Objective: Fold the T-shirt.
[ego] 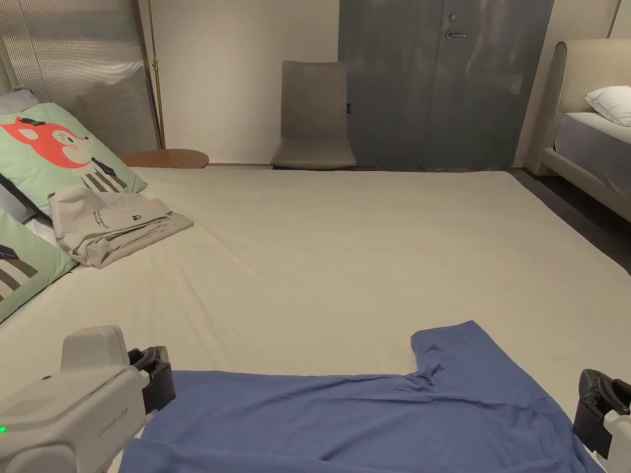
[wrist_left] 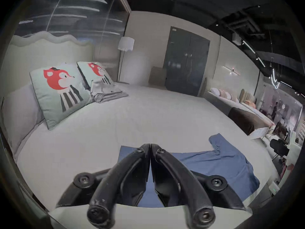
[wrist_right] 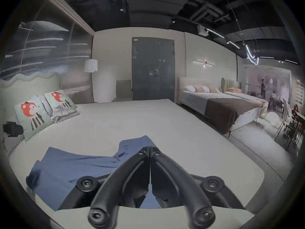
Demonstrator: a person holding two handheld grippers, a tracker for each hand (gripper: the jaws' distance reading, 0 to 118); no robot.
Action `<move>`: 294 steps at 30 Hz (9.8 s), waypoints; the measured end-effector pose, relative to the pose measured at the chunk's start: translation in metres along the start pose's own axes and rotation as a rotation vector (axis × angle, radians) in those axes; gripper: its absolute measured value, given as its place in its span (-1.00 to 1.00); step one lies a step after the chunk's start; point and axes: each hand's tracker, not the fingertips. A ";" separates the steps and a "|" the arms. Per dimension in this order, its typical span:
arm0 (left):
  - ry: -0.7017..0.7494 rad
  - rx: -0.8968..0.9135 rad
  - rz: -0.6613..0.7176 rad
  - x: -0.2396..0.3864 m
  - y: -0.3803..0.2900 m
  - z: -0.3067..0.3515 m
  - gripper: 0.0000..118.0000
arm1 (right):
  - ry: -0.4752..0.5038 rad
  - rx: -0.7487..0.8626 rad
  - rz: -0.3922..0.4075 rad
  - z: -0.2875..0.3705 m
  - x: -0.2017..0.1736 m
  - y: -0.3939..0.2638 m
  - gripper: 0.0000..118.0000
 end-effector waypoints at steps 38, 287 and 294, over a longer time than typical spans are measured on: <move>0.151 -0.315 -0.087 -0.047 0.010 -0.152 -0.92 | -0.106 -0.598 -0.027 -0.227 0.038 -0.039 0.70; -0.345 -0.252 0.114 0.080 -0.102 -0.013 0.28 | 0.082 0.023 -0.236 0.087 -0.022 -0.061 -0.99; -0.224 -0.312 -0.160 0.132 -0.163 -0.026 -0.99 | 0.112 0.020 -0.237 0.084 -0.028 -0.061 -0.99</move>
